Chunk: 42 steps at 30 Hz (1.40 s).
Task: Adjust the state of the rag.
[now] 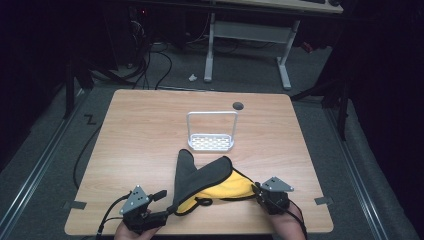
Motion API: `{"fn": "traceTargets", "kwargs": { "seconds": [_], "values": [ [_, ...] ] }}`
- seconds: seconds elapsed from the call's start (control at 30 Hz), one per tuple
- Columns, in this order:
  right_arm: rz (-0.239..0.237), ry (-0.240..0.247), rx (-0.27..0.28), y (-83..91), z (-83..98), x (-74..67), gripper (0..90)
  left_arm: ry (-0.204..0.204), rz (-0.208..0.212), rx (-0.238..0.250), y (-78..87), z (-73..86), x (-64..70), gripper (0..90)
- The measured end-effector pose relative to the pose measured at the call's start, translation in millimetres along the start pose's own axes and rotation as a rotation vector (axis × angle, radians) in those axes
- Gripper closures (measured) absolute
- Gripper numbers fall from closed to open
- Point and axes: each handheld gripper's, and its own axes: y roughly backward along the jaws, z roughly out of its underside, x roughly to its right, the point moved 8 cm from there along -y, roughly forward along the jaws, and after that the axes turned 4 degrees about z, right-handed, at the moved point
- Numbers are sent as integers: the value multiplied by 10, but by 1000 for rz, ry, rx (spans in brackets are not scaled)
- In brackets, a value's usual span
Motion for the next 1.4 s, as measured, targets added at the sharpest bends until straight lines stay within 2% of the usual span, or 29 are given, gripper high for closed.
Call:
{"fn": "traceTargets", "kwargs": {
  "seconds": [0.17, 0.33, 0.4, 0.47, 0.6, 0.63, 0.7, 0.9, 1.07, 1.1, 1.23, 1.3, 1.33, 1.4],
  "values": [
    [-10, 1, 0, -88, -64, -7, 797, -5, 7, -56, -101, 147, 90, 359],
    [-19, 8, -2, -121, -85, -13, 798, -14, -20, -137, -253, 274, 94, 380],
    [-22, 5, -1, -117, -80, -18, 798, -1, -45, -166, -306, 309, 48, 444],
    [-24, 2, -4, -108, -65, -17, 803, 14, -42, -196, -351, 339, 13, 527],
    [-27, 5, -20, -65, 18, -21, 820, 13, -63, -188, -343, 296, -53, 771],
    [-28, 6, -21, -53, 35, -16, 824, 14, -63, -183, -334, 280, -75, 785],
    [-26, 1, -24, -38, 52, -11, 826, 19, -69, -168, -300, 229, -132, 795],
    [-16, -1, -38, 33, 150, 12, 839, 19, -113, -83, -101, -20, -307, 813],
    [50, -12, -50, 62, 182, 114, 850, -9, -142, -11, 99, -221, -354, 815],
    [65, -29, -54, 61, 194, 165, 850, -8, -145, 4, 134, -248, -358, 815],
    [77, -51, -57, 60, 198, 199, 843, 16, -149, 41, 230, -288, -396, 814],
    [53, -64, -42, 80, 176, 184, 790, 18, -149, 37, 231, -279, -401, 813],
    [41, -83, -4, 131, 113, 164, 707, 19, -148, 36, 228, -275, -400, 811],
    [39, -83, 17, 161, 75, 149, 683, 21, -141, 36, 214, -270, -392, 810]
  ]
}}
